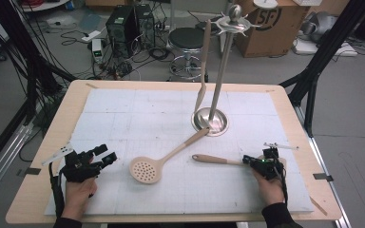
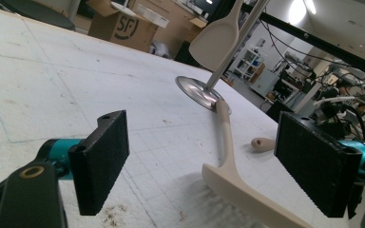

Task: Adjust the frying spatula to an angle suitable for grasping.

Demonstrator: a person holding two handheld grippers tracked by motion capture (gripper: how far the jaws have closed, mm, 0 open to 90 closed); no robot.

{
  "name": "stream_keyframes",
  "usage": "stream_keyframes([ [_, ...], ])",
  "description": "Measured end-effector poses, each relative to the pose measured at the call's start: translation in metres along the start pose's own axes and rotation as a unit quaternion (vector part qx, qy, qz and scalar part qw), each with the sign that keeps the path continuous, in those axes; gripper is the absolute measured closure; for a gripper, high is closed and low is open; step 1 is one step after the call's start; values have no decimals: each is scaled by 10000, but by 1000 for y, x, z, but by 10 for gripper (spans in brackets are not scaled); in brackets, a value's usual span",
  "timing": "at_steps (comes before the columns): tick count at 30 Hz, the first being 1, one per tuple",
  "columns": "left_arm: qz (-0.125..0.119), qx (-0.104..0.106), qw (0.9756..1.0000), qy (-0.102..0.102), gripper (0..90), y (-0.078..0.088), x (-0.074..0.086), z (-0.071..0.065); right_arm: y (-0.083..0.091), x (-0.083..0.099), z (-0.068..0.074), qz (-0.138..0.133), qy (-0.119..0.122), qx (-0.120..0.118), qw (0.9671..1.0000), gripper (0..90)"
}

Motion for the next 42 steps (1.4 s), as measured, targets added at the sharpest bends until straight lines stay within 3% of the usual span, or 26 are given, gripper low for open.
stream_keyframes([
  [9,0,15,10000,-1,196,0,0,0,16,16,-2,-127,-18,4,9999,900],
  [15,5,16,10000,13,196,0,0,-1,24,24,-8,-256,-402,-253,9985,900],
  [18,14,18,10000,-3,195,-1,1,-1,23,23,-8,-219,-354,-264,9988,900],
  [21,7,14,10000,-7,195,-2,1,-1,24,22,-1,-278,-543,-676,9958,900],
  [23,29,10,10000,0,195,-2,1,0,26,20,5,-348,-486,-801,9950,900],
  [27,38,6,10000,-9,195,-2,1,0,23,21,30,-273,-264,-1168,9924,900],
  [32,37,-2,10000,-8,196,-2,1,-1,4,34,76,122,232,-1538,9878,900],
  [35,25,-1,10000,-12,195,-2,1,0,-12,40,102,374,600,-1636,9840,900],
  [42,-15,-3,10000,10,196,1,-1,2,-43,53,136,984,958,-1663,9765,900],
])
Point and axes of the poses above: each handheld gripper's, and its own axes: y roughly backward along the jaws, x roughly out of its underside, z roughly to its left, the point moved 9 cm from there along -y, roughly forward along the jaws, and after that the axes turned 5 degrees about -y, right-handed, at the moved point
